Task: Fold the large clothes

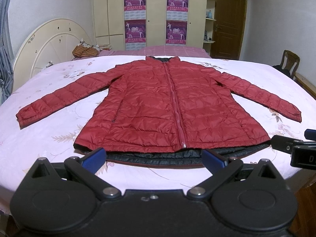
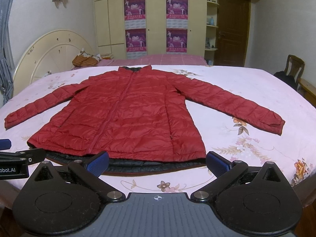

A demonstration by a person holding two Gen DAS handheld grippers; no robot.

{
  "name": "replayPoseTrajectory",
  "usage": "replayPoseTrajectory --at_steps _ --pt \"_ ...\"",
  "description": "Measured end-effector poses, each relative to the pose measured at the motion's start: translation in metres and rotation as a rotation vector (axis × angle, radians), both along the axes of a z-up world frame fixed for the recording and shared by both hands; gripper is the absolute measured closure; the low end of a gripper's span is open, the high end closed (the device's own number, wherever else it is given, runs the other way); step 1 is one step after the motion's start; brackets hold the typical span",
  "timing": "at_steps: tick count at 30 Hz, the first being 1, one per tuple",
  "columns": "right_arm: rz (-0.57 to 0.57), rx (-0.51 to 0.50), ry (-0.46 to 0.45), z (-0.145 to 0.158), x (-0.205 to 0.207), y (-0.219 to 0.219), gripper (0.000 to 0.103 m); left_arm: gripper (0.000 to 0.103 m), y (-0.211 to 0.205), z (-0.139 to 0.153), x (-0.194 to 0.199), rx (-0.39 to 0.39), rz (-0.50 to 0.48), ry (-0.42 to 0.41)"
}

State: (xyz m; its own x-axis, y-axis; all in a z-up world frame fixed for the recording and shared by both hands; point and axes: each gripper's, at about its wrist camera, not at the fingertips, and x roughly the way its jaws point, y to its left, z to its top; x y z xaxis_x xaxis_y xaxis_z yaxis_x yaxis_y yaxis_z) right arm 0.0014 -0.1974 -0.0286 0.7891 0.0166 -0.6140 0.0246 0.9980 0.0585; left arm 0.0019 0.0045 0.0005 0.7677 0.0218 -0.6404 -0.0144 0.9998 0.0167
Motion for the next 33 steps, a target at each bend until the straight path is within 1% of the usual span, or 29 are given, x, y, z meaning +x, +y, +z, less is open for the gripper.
replayPoseTrajectory --at_steps 33 --pt "-0.006 0.001 0.003 -0.0003 0.0018 -0.0028 0.000 0.000 -0.0001 -0.0028 0.0012 -0.001 0.006 0.002"
